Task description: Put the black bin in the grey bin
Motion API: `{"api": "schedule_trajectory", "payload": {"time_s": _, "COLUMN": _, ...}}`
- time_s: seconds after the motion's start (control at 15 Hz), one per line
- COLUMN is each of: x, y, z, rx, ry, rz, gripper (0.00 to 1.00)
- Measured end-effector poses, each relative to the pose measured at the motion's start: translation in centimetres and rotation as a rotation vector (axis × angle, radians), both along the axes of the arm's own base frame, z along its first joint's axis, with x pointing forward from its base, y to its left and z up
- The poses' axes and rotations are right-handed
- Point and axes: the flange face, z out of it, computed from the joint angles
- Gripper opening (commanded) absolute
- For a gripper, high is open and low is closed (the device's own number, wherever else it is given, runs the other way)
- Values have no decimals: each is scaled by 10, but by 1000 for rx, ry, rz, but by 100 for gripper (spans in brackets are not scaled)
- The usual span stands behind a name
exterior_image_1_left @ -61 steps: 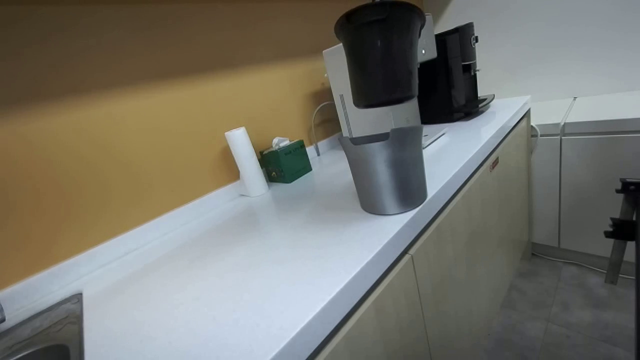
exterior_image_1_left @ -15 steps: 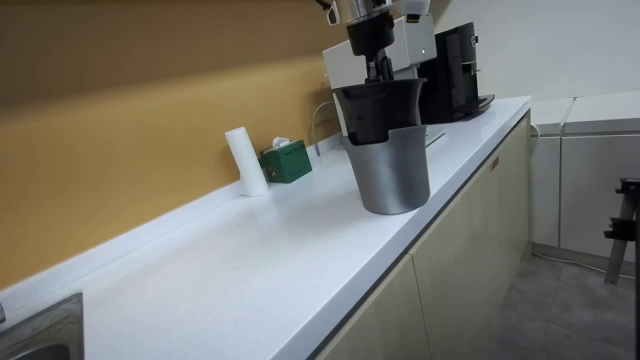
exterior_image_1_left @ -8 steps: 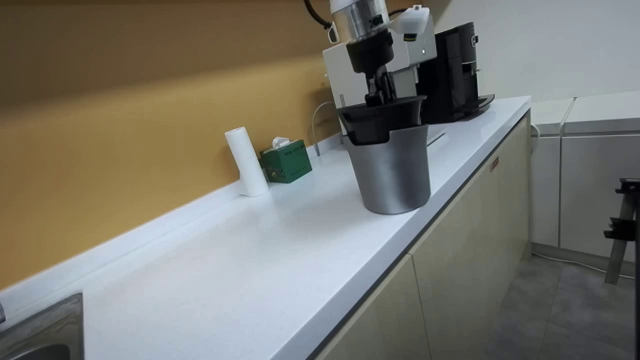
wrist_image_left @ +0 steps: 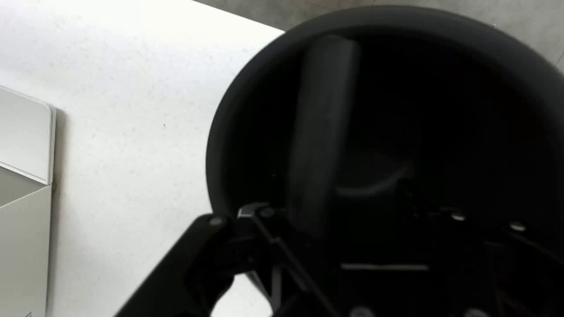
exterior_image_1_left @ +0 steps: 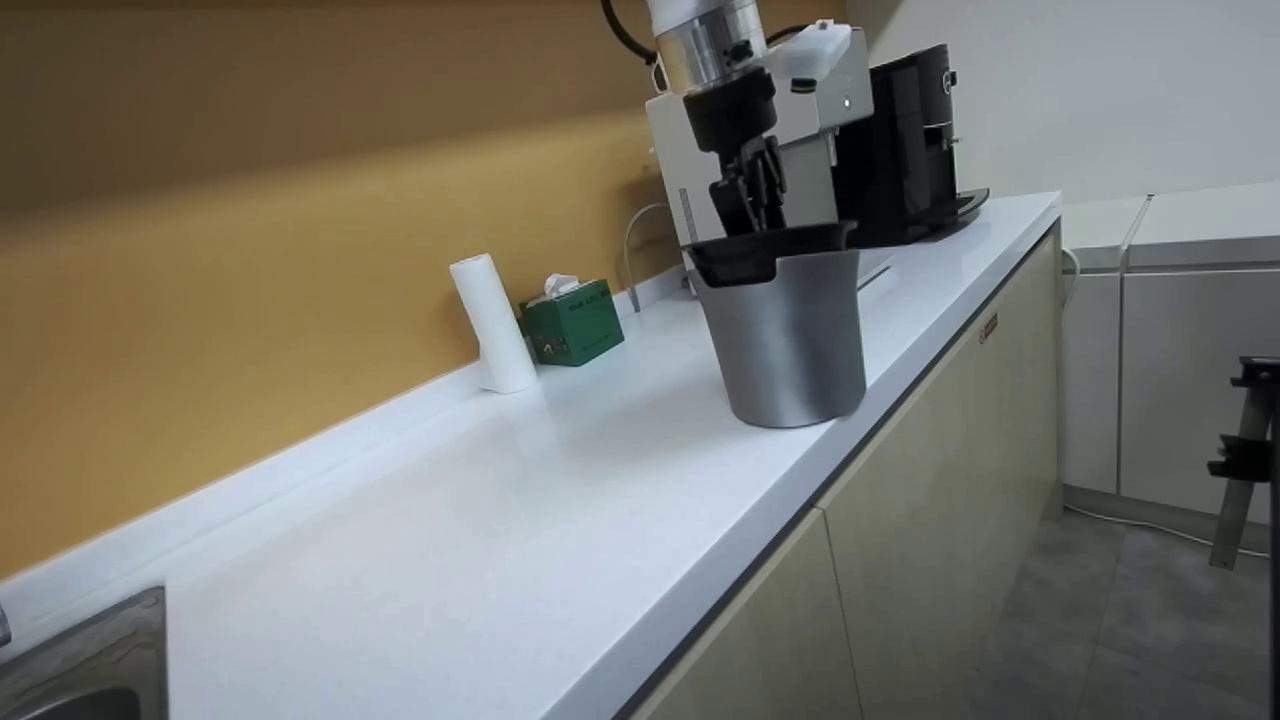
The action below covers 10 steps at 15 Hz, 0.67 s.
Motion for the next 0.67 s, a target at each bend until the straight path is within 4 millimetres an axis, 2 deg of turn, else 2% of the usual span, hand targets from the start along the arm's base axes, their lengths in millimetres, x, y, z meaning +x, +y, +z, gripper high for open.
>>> {"api": "schedule_trajectory", "payload": {"time_s": 0.07, "x": 3, "y": 1, "z": 5, "rx": 6, "ry": -12, "rz": -5, "gripper": 100}}
{"api": "schedule_trajectory", "payload": {"time_s": 0.4, "x": 14, "y": 2, "z": 37, "rx": 31, "ry": -74, "rz": -31, "gripper": 100}}
{"api": "schedule_trajectory", "payload": {"time_s": 0.67, "x": 13, "y": -2, "z": 60, "rx": 81, "ry": -88, "rz": -72, "gripper": 100}}
